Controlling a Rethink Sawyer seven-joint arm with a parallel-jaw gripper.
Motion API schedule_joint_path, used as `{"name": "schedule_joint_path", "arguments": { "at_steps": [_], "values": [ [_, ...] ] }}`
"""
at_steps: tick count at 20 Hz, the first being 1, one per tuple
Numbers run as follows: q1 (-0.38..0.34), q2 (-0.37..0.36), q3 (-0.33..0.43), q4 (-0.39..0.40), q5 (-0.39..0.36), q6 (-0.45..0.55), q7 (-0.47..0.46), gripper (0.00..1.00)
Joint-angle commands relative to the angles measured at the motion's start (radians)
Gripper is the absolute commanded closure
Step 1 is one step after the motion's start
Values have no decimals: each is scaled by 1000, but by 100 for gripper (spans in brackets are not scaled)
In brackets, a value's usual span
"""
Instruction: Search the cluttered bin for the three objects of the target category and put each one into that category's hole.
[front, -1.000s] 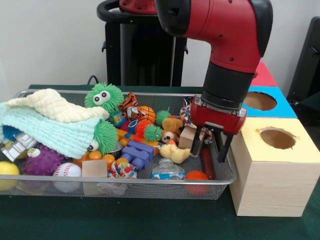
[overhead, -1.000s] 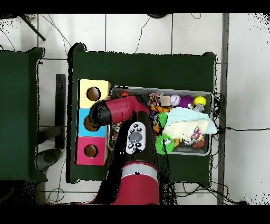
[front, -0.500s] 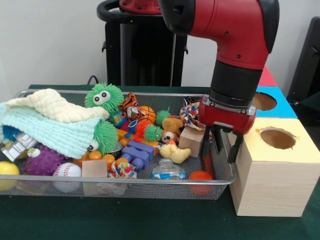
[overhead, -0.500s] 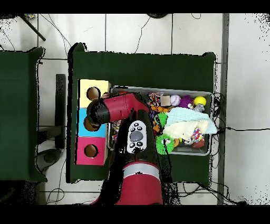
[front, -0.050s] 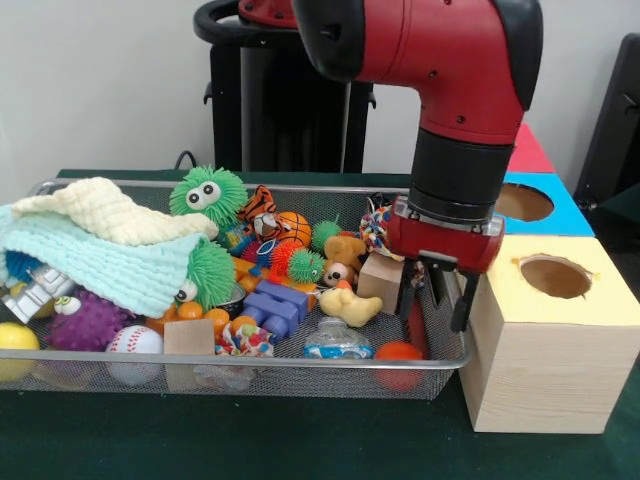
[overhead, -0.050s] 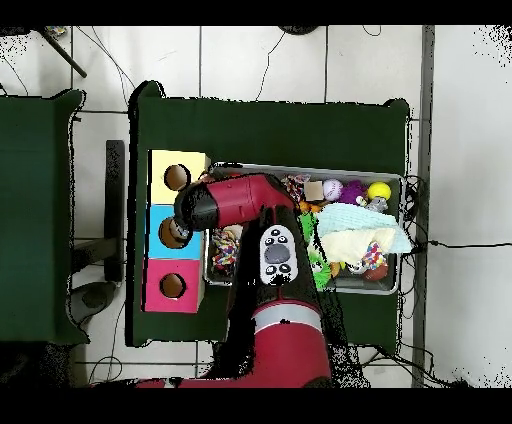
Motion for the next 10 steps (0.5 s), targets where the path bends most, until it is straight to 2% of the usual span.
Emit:
{"name": "schedule_joint_path", "arguments": {
  "at_steps": [1,10],
  "values": [
    [-68,-68,85,109,-37,54,-104,0],
    [-93,-124,72,121,-49,91,-110,0]
  ]
}}
